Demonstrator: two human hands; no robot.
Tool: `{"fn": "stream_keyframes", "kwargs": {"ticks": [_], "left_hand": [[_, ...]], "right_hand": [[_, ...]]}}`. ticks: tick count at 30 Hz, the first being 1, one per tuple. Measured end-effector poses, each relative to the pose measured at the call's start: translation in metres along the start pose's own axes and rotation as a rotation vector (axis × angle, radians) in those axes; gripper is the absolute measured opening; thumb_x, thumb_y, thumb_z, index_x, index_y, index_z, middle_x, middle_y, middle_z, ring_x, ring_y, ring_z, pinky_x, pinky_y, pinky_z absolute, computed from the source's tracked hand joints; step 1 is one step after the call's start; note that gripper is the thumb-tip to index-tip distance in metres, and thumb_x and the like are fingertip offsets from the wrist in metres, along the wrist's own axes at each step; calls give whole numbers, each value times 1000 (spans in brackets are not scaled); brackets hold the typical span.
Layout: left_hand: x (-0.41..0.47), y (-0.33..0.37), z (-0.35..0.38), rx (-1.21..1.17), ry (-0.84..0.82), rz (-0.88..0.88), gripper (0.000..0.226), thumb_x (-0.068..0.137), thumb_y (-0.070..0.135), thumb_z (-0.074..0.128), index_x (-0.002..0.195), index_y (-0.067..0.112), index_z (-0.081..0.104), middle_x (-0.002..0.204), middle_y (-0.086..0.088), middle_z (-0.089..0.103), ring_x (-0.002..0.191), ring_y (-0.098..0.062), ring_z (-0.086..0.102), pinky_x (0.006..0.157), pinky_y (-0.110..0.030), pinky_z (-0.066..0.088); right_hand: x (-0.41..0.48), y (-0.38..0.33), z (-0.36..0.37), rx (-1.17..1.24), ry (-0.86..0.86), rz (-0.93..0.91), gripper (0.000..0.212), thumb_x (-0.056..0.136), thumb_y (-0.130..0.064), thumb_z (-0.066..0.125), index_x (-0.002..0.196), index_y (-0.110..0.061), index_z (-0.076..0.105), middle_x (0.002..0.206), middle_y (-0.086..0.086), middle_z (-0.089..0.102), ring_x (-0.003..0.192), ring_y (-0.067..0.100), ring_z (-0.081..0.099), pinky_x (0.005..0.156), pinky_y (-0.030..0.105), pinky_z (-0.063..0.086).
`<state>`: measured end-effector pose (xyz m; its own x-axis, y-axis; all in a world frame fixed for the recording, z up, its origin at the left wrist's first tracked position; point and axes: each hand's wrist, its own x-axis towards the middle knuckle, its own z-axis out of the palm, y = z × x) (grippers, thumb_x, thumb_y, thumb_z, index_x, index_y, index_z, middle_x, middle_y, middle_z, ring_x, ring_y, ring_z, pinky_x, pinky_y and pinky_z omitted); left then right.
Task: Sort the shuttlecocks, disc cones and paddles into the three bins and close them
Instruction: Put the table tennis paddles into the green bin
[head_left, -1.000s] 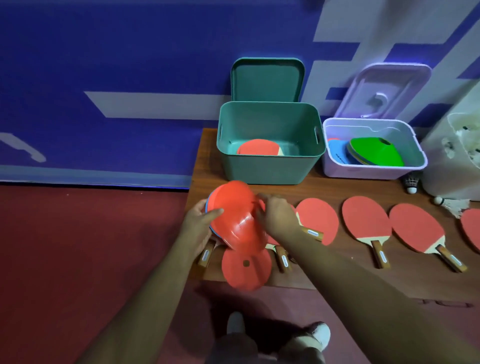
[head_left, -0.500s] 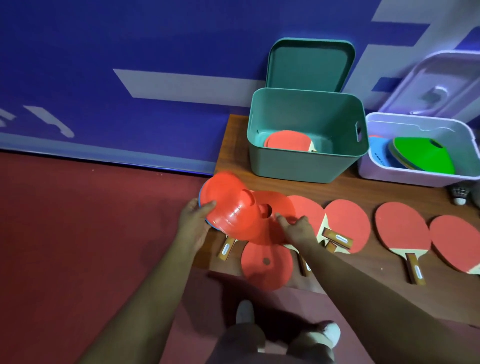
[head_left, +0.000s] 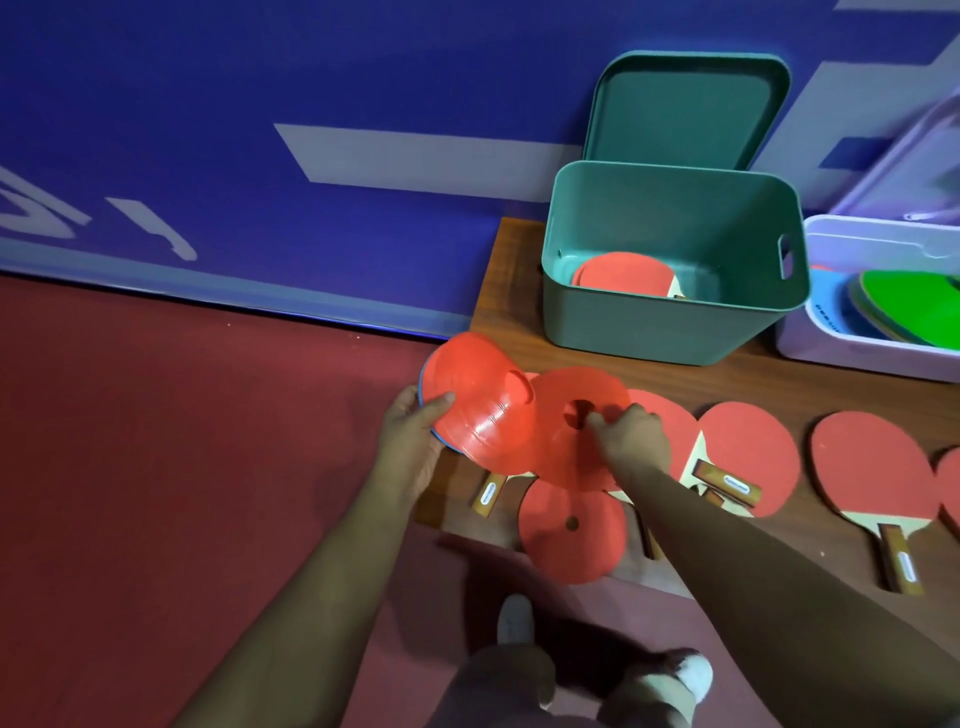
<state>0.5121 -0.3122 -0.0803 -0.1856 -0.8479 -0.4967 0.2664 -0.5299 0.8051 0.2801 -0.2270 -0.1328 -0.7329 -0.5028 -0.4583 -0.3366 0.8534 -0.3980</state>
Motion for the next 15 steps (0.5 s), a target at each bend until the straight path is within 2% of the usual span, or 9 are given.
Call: {"fn": "stream_keyframes", "kwargs": {"ticks": [3,5,7,9,12,15], "left_hand": [[1,9,1,-45,-22,37,15,87,-4,58,99,5,59,98,-16,68,89,-25,66,86,-38,53],[0,16,6,-82,-37,61,14,88,-5,56,96,6,60,93,-12,70,85,-21,67,82,-34,56],[1,22,13,-87,-46,76,14,88,-5,55,92,7,60,89,-10,72,82,-19,67,76,-30,58],[1,28,27,-63,-83,89,13,88,-4,56,93,7,60,93,-12,71,85,-22,67,76,-31,57],[-1,34,58,-7,-132,94,12,88,-5,57,92,6,59,95,-15,68,85,-23,66,73,-31,57],[-4,32,92,86,-203,101,13,87,-3,61,92,9,58,97,-16,66,89,-28,63,85,-42,51]], "right_hand": [[-6,-4,-21,-7,83,-44,43,84,-47,56,86,-5,63,93,19,67,89,38,65,67,34,44],[-8,0,-42,27,133,-49,47,86,-50,55,71,-5,58,80,20,65,80,39,64,62,33,40],[-8,5,-64,70,185,-65,52,86,-51,55,63,-4,56,74,22,64,76,40,64,60,33,39],[-12,11,-89,108,234,-68,51,83,-48,57,62,-2,57,70,21,63,74,40,63,60,34,41],[-19,15,-122,121,305,-44,43,81,-43,58,70,-2,62,77,22,65,77,40,63,64,35,44],[-26,23,-150,129,375,-20,50,85,-48,54,75,0,65,81,24,66,80,41,64,67,37,47]]}}
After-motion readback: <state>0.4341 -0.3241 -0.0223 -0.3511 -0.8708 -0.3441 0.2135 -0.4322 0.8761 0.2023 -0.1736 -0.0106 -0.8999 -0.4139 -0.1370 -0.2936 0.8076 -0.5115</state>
